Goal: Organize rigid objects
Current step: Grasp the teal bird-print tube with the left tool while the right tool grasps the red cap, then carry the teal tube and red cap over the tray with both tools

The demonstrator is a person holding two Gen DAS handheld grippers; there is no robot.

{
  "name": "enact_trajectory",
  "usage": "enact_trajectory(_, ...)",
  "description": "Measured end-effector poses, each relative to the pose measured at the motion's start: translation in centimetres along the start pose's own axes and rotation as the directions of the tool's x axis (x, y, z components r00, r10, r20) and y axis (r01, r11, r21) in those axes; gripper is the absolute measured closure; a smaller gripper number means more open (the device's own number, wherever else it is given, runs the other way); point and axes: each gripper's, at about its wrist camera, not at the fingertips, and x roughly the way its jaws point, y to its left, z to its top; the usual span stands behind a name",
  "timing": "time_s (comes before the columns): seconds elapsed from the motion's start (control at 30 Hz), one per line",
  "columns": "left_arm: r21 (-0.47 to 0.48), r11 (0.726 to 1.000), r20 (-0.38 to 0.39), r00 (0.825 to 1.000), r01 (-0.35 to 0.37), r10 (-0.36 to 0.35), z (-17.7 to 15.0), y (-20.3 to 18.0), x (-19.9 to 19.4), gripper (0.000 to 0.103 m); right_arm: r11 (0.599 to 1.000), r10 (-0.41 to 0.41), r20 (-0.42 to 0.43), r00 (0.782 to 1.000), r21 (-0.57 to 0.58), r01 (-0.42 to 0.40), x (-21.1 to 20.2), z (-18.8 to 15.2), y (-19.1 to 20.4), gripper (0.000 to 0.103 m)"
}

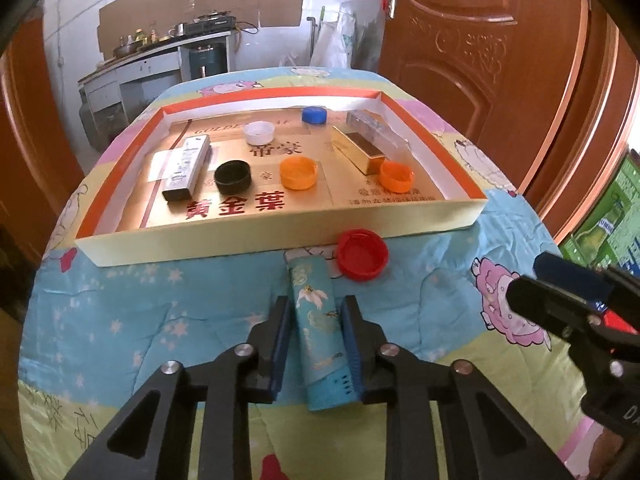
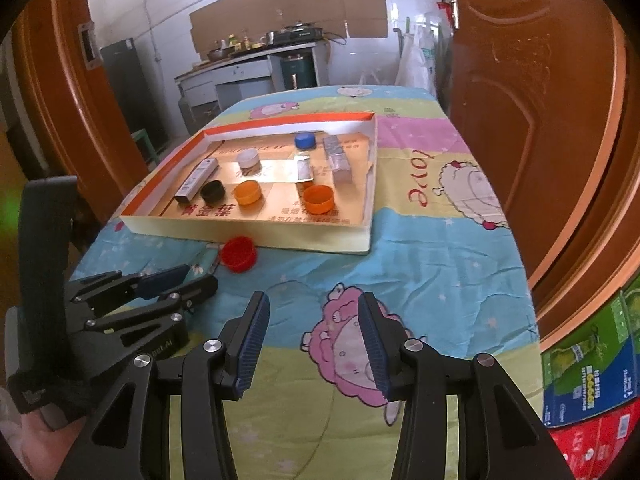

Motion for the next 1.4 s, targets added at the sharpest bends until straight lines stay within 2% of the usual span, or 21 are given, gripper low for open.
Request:
enact_trajectory(0.37, -0.012, 1.0, 0.036, 0.999, 0.019, -0.018, -0.4, 1.8, -1.2, 0.081, 0.999, 0.025, -0.031, 0.999, -0.029, -0.025, 1.2, -0.4, 1.8, 0.055)
enact_trajectory(0.67, -0.046, 0.999, 0.135, 0.991, -0.003, 0.01, 0.3, 4.3, -5.8, 0.081, 0.995, 0.072, -0.051, 0.996, -0.063, -0.075, 3.5, 0.6, 4.7, 0.055)
enact_trajectory(0.97, -0.079, 0.997, 0.142, 0.99, -0.006, 0.017, 0.4, 7.0, -6.5, 0.081, 0.996, 0.002, -0.055, 0.998, -0.092, -0.007, 7.2, 1.9, 7.5, 0.056)
enact_trajectory(1.0, -0.084, 0.996, 0.141, 0.99, -0.006, 0.018, 0.3, 7.3, -6.5, 0.081, 0.996, -0.007, -0.058, 0.998, -0.093, 0.001, 7.5, 2.0, 7.6, 0.057)
enact_trajectory(1.1, -0.096, 0.995, 0.143, 0.989, -0.01, 0.023, 0.2, 8.1, -6.6, 0.081, 0.996, -0.039, -0.055, 0.998, -0.085, 0.034, 8.0, 2.3, 7.6, 0.074)
enact_trajectory(1.4, -0.104, 0.995, 0.139, 0.99, -0.006, 0.02, 0.2, 8.8, -6.3, 0.081, 0.996, -0.015, -0.046, 0.999, -0.087, 0.011, 6.9, 2.7, 7.5, 0.075)
